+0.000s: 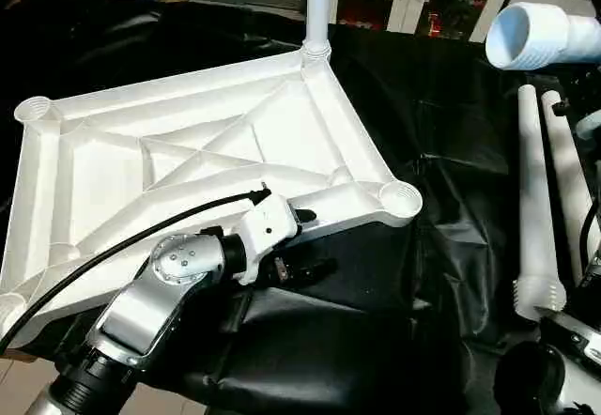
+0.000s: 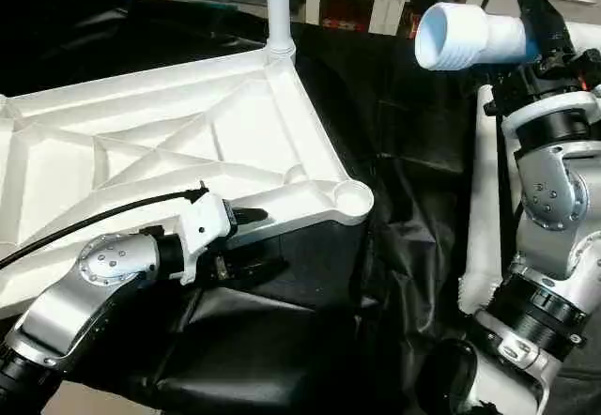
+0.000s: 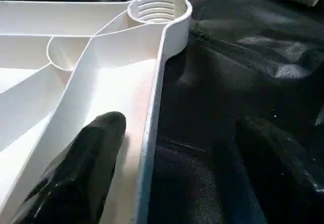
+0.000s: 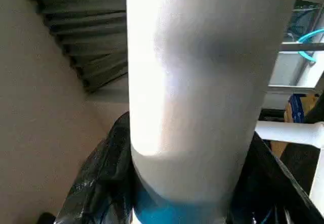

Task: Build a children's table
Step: Insert table leg to table base

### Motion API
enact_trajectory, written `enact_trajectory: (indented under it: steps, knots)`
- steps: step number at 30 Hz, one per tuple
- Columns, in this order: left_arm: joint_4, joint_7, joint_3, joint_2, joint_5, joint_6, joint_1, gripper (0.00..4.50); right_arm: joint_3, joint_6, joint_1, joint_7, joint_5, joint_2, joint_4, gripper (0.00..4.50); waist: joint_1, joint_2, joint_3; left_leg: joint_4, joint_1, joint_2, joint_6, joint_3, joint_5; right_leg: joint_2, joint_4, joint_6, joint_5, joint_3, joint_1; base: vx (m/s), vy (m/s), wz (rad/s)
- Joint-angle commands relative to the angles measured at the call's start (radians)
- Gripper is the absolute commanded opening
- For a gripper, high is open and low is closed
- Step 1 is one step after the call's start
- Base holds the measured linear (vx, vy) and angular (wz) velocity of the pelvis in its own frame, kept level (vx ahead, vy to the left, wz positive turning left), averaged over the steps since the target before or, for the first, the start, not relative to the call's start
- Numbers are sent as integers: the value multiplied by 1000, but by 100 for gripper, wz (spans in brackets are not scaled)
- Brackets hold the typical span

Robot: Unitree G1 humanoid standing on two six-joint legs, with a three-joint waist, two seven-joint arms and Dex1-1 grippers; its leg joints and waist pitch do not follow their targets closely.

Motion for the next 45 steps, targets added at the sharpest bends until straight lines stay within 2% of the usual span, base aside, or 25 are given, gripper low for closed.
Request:
enact_trajectory:
  steps: [1,2,3,4,5,7,9,11,13,15,16,17,18,19,20,21,22,24,25,28,29,34,38,43,45]
  knots:
    - [11,-6,0,0,13,-8,14,371,-3,4,-13,-11,11,-4,-44,182,-1,-14,-72,-66,47,75,88,-41,28,-54,-41,-198,137,31,48,0,0,0]
    - [14,-4,3,0,18,-15,14,360,32,31,14,9,0,-50,-42,182,-1,-14,-72,-66,47,75,89,-41,30,-54,-41,-198,142,31,48,0,0,0]
    - [14,-4,3,0,18,-15,14,360,32,31,14,9,0,-50,-42,182,-1,-15,-72,-66,47,75,90,-41,31,-53,-41,-197,146,30,49,0,0,0]
    - [18,-2,4,0,22,-24,15,353,103,93,60,76,-104,-132,-54,182,1,-16,-75,-63,45,72,93,-42,47,-51,-38,-194,168,29,54,0,0,0]
    - [18,-2,5,0,22,-25,15,341,115,105,68,89,-125,-146,-58,182,7,-19,-73,-61,43,72,89,-43,58,-50,-39,-187,176,29,58,0,0,0]
    - [23,-2,3,1,29,-41,16,318,205,170,106,188,-281,-214,-103,182,7,-21,-73,-60,36,71,90,-44,60,-54,-40,-183,179,29,60,0,0,0]
    - [23,-2,2,0,30,-43,18,312,237,183,118,223,-339,-236,-121,182,3,-23,-73,-62,32,72,94,-45,33,-62,-45,-196,138,31,62,0,0,0]
    - [19,-2,3,-6,25,-43,18,295,277,177,137,278,-417,-259,-145,182,6,-14,-73,-64,43,79,88,-46,4,-65,-50,-220,82,33,57,0,0,0]
    - [18,-3,2,-6,24,-43,18,284,284,175,141,287,-431,-262,-149,182,8,-15,-72,-65,44,81,86,-44,-1,-63,-51,-233,74,34,55,0,0,0]
    - [17,-16,7,-8,9,-37,16,274,311,161,156,306,-464,-270,-162,182,11,-10,-73,-65,44,82,84,-46,6,-63,-49,-243,81,33,55,0,0,0]
    - [19,-21,11,-8,5,-37,14,268,334,152,166,326,-493,-286,-171,182,14,-2,-72,-65,46,82,81,-48,8,-64,-48,-245,83,33,54,0,0,0]
    - [24,-23,17,-11,0,-41,11,244,358,142,177,356,-528,-303,-179,182,15,-7,-72,-64,47,83,79,-46,13,-61,-48,-247,100,32,55,0,0,0]
    - [26,-23,24,-13,-6,-45,11,236,376,137,186,377,-554,-313,-187,182,21,3,-71,-62,47,82,79,-47,22,-62,-44,-251,121,32,55,0,0,0]
    - [30,-18,36,-23,-15,-48,6,233,395,132,193,407,-599,-322,-197,182,22,-3,-72,-62,47,82,81,-45,21,-62,-45,-259,135,34,56,0,0,0]
    - [32,-18,54,-35,-37,-43,-1,233,411,130,198,428,-633,-322,-209,182,25,7,-70,-61,44,81,78,-47,22,-63,-42,-264,138,32,55,0,0,0]
    - [32,-19,67,-45,-54,-38,-6,233,419,128,202,442,-652,-314,-220,182,28,7,-68,-62,43,81,77,-47,14,-65,-44,-272,139,34,58,0,0,0]
    - [30,-31,81,-49,-79,-25,-11,253,428,125,209,453,-671,-306,-236,182,30,10,-69,-61,43,82,78,-47,10,-66,-44,-276,140,34,59,0,0,0]
    - [31,-39,81,-48,-84,-21,-13,263,431,125,213,461,-681,-307,-242,182,33,8,-67,-61,42,82,84,-48,5,-67,-44,-289,141,35,60,0,0,0]
    - [49,-40,80,-52,-80,-26,-23,269,442,119,226,481,-703,-317,-251,182,35,14,-64,-60,42,83,89,-49,8,-68,-44,-290,140,36,60,0,0,0]
    - [88,-47,70,-61,-71,-30,-45,303,451,108,240,495,-718,-327,-257,182,36,16,-64,-59,42,83,98,-50,25,-67,-42,-289,144,35,60,0,0,0]
    - [122,-47,65,-71,-59,-37,-66,304,460,105,248,510,-736,-336,-262,182,38,22,-62,-58,43,82,100,-49,27,-67,-43,-287,141,35,59,0,0,0]
    - [198,-66,53,-75,-41,-41,-108,335,464,111,258,546,-777,-336,-276,182,38,21,-61,-59,42,83,103,-52,22,-70,-43,-290,135,35,61,0,0,0]
    - [280,-91,63,-73,-51,-34,-140,335,471,112,261,571,-801,-345,-281,182,34,22,-60,-59,43,85,111,-52,23,-72,-43,-299,138,35,61,0,0,0]
    - [297,-121,68,-66,-61,-19,-141,335,475,106,262,581,-811,-348,-281,182,32,22,-60,-59,43,86,113,-52,15,-73,-44,-302,125,35,60,0,0,0]
    - [304,-126,67,-63,-58,-21,-141,309,476,106,261,586,-817,-349,-280,182,31,21,-60,-60,42,86,114,-52,16,-74,-44,-301,123,35,61,0,0,0]
